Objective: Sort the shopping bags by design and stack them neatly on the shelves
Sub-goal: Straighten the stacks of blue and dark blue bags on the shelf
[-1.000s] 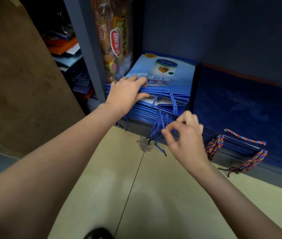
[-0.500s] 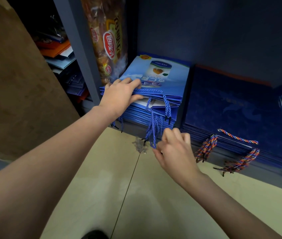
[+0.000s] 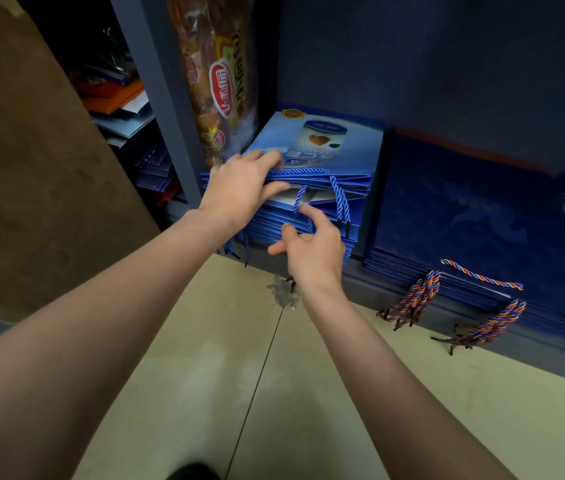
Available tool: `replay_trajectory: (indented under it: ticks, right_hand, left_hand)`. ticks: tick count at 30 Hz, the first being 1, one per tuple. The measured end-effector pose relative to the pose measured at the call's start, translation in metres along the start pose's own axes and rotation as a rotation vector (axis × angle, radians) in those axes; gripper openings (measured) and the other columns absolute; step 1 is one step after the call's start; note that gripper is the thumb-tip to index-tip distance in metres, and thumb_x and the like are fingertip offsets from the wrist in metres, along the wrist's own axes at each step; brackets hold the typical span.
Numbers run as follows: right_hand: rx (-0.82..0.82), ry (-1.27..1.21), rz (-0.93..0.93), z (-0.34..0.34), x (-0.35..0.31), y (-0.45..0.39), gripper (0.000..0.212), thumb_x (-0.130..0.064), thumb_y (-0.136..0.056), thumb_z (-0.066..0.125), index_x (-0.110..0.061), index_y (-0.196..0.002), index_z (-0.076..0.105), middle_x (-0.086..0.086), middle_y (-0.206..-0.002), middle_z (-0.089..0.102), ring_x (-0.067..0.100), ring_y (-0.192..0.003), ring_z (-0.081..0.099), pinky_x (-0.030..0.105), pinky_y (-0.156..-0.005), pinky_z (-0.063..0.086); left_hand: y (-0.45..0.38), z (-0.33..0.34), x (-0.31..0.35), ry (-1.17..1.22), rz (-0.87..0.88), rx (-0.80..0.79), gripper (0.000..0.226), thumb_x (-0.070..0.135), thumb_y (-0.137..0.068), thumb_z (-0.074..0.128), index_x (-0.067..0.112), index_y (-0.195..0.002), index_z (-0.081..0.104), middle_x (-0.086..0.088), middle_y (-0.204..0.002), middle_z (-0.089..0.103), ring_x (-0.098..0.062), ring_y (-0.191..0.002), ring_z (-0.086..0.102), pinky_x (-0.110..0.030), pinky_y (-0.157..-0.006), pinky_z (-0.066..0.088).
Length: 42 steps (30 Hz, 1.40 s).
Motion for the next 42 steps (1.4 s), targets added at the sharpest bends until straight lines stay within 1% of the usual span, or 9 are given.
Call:
replay_trajectory:
  ticks: [3,5,11,15,18,28,31,36,42]
  right_hand:
    - [-0.193,-0.29,0.113,0.014,0.002,0.008,0.014,-0.017,-0.094,0.054,-0.018,-0.107,0.053,0.004,-0.061,0.064,0.012,-0.037,0.039,0.019,-0.04,0.035]
    - [-0.248,-0.338,0.176,0.012,0.007,0.017,0.005,-0.019,-0.093,0.055,-0.015,-0.091,0.053,0.005,-0.056,0.059,0.01,-0.03,0.031,0.015,-0.032,0.023]
    - [-0.296,-0.042,0.043,-0.03,-0.005,0.02,0.008,-0.021,-0.091,0.057,-0.018,-0.084,0.056,0.003,-0.054,0.06,0.015,-0.035,0.044,0.016,-0.036,0.027]
    - [-0.256,-0.063,0.019,-0.047,-0.008,0.018,0.009,-0.011,-0.089,0.058,-0.017,-0.086,0.063,-0.003,-0.073,0.06,0.011,-0.059,0.052,0.018,-0.042,0.036]
    - [-0.183,-0.261,0.052,-0.043,0.001,0.019,0.015,-0.007,-0.09,0.057,-0.015,-0.082,0.067,-0.005,-0.093,0.065,0.008,-0.082,0.056,0.016,-0.063,0.049]
    - [0.036,-0.503,0.074,-0.07,-0.016,0.01,0.019,-0.007,-0.089,0.057,-0.009,-0.071,0.064,0.0,-0.063,0.067,0.007,-0.052,0.045,0.017,-0.05,0.038]
    - [-0.037,-0.477,0.14,-0.069,-0.017,0.012,0.018,-0.006,-0.085,0.054,-0.009,-0.068,0.061,0.0,-0.055,0.058,0.01,-0.049,0.039,0.022,-0.05,0.031]
    - [-0.072,-0.129,-0.037,-0.066,-0.036,0.019,0.027,-0.011,-0.083,0.061,-0.014,-0.056,0.06,-0.008,-0.048,0.054,0.006,-0.045,0.038,0.013,-0.044,0.033]
    - [-0.45,-0.739,0.077,-0.023,-0.062,0.03,0.007,-0.012,-0.089,0.057,-0.015,-0.085,0.062,0.001,-0.074,0.069,0.008,-0.058,0.054,0.016,-0.054,0.043]
  left_hand:
    - [0.001,0.003,0.001,-0.017,0.017,-0.018,0.039,0.045,-0.091,0.051,0.016,-0.116,0.052,-0.005,-0.117,0.056,-0.031,-0.108,0.05,-0.05,-0.089,0.042]
    - [0.003,0.006,0.002,-0.047,0.019,-0.03,0.039,0.045,-0.091,0.05,0.017,-0.118,0.051,-0.004,-0.119,0.055,-0.03,-0.11,0.048,-0.048,-0.09,0.041]
    - [0.008,0.013,0.004,-0.139,0.029,-0.064,0.04,0.047,-0.092,0.046,0.02,-0.122,0.047,-0.004,-0.123,0.051,-0.03,-0.115,0.045,-0.045,-0.093,0.036]
    - [0.007,0.013,0.004,-0.148,0.024,-0.065,0.041,0.048,-0.091,0.046,0.021,-0.122,0.047,-0.004,-0.124,0.05,-0.029,-0.116,0.044,-0.045,-0.094,0.035]
    - [0.011,0.018,0.007,-0.2,0.038,-0.077,0.044,0.05,-0.091,0.044,0.021,-0.125,0.045,-0.004,-0.126,0.048,-0.028,-0.118,0.043,-0.045,-0.099,0.031]
    - [-0.001,0.0,0.005,-0.249,0.205,-0.123,0.042,0.042,-0.09,0.053,0.018,-0.125,0.048,-0.005,-0.127,0.053,-0.029,-0.115,0.05,-0.042,-0.094,0.038]
    - [-0.005,-0.007,-0.018,-0.171,0.121,-0.22,0.04,0.044,-0.088,0.056,0.023,-0.123,0.053,-0.003,-0.128,0.055,-0.03,-0.114,0.053,-0.044,-0.089,0.046]
    - [-0.01,-0.026,-0.017,-0.177,0.093,-0.056,0.038,0.044,-0.094,0.047,0.024,-0.125,0.052,-0.005,-0.126,0.059,-0.035,-0.109,0.056,-0.046,-0.085,0.048]
    - [-0.015,-0.038,-0.014,-0.143,0.024,0.031,0.034,0.039,-0.097,0.043,0.021,-0.125,0.051,-0.004,-0.128,0.057,-0.034,-0.111,0.054,-0.041,-0.082,0.043]
Point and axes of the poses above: each hand's wrist, its own y-axis away from the middle knuckle, its own z-axis out of the palm, x = y × z, the point moved 10 cm from there along -y, towards the middle knuckle
